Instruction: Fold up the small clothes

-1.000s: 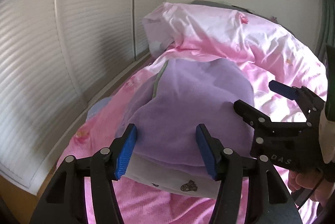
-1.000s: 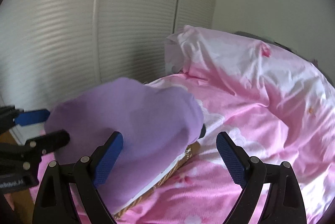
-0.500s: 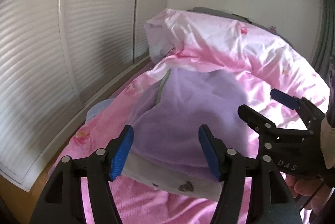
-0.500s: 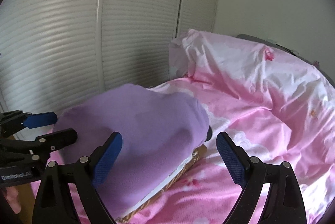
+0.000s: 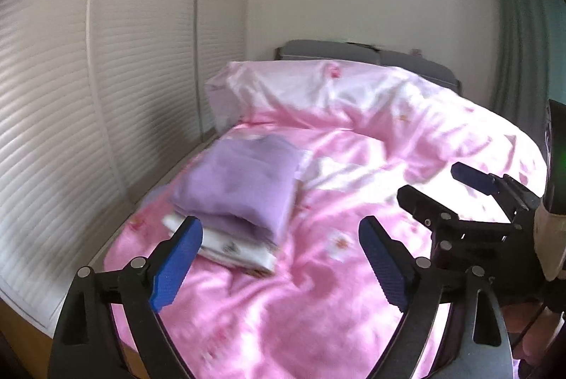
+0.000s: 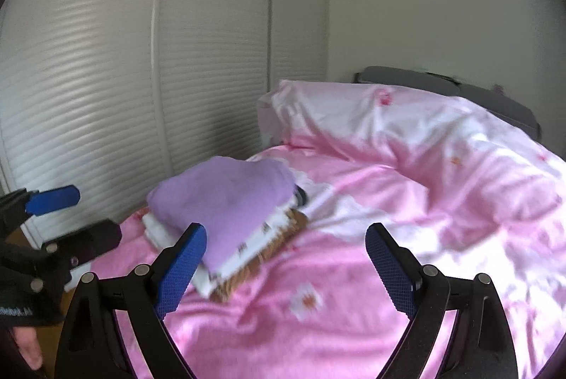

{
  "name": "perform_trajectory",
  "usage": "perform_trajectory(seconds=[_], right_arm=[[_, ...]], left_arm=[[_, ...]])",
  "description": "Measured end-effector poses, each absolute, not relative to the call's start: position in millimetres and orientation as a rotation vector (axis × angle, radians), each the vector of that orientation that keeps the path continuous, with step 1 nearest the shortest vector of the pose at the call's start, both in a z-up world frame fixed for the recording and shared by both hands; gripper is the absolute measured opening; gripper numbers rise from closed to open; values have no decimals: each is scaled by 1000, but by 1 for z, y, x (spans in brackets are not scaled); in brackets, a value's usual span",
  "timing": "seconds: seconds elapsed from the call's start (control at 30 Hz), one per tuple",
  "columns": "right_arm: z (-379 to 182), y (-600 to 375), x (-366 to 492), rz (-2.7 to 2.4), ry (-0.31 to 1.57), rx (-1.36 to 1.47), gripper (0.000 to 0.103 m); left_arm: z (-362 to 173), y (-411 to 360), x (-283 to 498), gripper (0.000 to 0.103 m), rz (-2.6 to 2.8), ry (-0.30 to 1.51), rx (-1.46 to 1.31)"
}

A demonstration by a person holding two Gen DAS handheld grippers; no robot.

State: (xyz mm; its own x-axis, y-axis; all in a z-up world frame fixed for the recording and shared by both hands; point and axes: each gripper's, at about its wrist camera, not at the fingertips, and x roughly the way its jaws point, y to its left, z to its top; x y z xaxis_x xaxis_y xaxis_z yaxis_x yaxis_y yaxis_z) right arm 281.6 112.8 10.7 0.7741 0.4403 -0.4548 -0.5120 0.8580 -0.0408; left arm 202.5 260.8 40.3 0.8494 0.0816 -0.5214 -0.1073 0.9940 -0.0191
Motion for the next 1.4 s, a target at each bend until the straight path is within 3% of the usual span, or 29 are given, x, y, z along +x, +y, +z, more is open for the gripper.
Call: perform_trajectory(seconds=[0.63, 0.87, 1.03, 1.4], right_arm=[[28, -189, 85, 4, 467, -40, 93], [18, -236, 31, -80, 484, -13, 93], [9, -254, -7, -117, 433, -13, 100], [5, -262, -23, -124, 432, -25, 101]], left_arm=[[27, 46, 84, 96, -170, 530, 42], [11, 6, 54, 103, -189, 542, 121], [-1, 1, 40, 103, -174, 526, 111], [-10, 3, 33, 103, -153, 529, 122]])
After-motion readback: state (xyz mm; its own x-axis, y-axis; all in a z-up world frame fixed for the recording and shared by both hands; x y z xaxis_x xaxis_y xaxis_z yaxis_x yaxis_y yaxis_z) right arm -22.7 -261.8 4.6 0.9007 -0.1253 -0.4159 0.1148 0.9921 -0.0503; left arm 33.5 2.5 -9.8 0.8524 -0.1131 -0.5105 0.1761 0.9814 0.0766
